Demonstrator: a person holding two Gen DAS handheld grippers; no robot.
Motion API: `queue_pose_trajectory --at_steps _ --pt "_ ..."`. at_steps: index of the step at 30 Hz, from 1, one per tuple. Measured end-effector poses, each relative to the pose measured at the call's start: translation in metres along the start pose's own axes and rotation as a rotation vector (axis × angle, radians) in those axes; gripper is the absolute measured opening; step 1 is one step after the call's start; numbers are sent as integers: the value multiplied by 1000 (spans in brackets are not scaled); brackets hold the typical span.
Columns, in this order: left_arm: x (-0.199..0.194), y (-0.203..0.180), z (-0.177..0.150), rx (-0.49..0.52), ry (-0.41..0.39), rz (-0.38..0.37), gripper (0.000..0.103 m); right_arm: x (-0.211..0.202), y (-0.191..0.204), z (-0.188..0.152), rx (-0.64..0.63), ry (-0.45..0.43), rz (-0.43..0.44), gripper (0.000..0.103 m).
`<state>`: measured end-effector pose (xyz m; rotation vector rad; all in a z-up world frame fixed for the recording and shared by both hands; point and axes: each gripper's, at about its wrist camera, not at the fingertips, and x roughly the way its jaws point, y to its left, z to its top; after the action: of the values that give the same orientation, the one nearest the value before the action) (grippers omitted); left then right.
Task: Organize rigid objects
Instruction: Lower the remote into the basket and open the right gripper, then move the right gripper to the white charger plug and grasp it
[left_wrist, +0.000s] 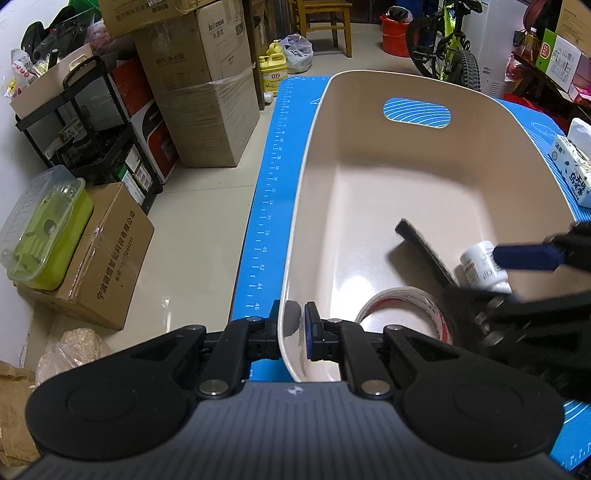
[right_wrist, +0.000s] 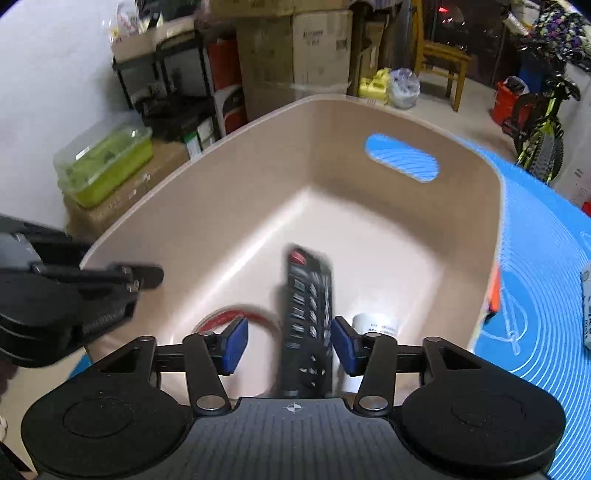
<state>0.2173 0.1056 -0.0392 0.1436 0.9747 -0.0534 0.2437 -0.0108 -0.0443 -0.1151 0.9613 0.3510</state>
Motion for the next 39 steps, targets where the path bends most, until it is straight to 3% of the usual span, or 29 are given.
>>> queue_pose_trajectory --at_steps 20,30,39 --pt "1 0 0 2 1 5 13 -82 -92 -8 163 -223 -111 64" --pt "1 0 1 -2 5 13 13 -60 -143 -28 255 -172 -173 64" --pt "1 0 2 -9 6 6 13 -25 -152 -45 229 -77 -169 64"
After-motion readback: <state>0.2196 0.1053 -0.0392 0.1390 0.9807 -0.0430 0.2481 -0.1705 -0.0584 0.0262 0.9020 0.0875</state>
